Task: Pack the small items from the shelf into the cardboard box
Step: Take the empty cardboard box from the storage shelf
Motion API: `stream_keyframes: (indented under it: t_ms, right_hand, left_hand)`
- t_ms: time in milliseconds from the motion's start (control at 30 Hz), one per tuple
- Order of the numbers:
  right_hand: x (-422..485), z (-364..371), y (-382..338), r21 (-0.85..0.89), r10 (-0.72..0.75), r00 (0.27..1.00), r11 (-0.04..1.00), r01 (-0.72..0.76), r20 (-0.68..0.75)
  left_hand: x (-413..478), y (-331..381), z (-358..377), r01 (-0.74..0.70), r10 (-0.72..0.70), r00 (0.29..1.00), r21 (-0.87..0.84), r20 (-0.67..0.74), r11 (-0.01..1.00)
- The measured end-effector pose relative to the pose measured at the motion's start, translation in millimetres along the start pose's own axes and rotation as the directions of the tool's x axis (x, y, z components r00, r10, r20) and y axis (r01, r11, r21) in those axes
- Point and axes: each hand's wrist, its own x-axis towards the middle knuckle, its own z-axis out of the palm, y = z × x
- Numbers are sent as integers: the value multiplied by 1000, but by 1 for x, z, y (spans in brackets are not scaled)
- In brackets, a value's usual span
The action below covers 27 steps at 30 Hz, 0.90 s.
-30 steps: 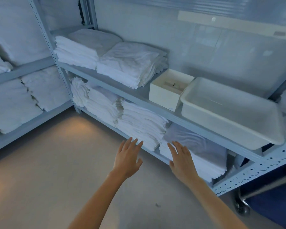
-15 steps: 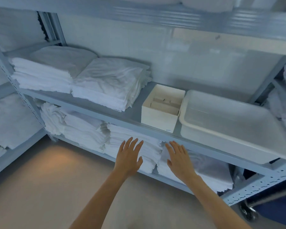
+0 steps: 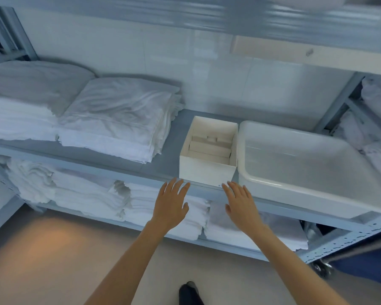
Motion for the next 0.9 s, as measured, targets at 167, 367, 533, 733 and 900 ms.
stream_keyframes:
  t_ms: [167, 367, 533, 733, 900]
  right_hand:
    - [50, 5, 11, 7, 3, 997, 1000, -2, -73]
    - [105, 14, 34, -57, 16, 996, 998, -21, -91]
    - [134, 25, 51, -123, -4, 1000, 992, 4, -4]
    - [144, 43, 42, -74, 51, 996, 996, -45, 75]
    - [141, 33, 24, -113, 19, 1000, 993, -21, -19]
  left_hand:
    - [59, 4, 3, -51, 50, 999, -26, -19, 998]
    - [129, -1, 16, -60, 60, 998, -7, -21, 998]
    - [163, -14, 32, -86, 84, 993, 27, 79, 996]
    - [171, -18, 42, -104, 106, 993, -30, 44, 994]
    - [170, -37, 43, -142, 143, 989, -36, 45, 989]
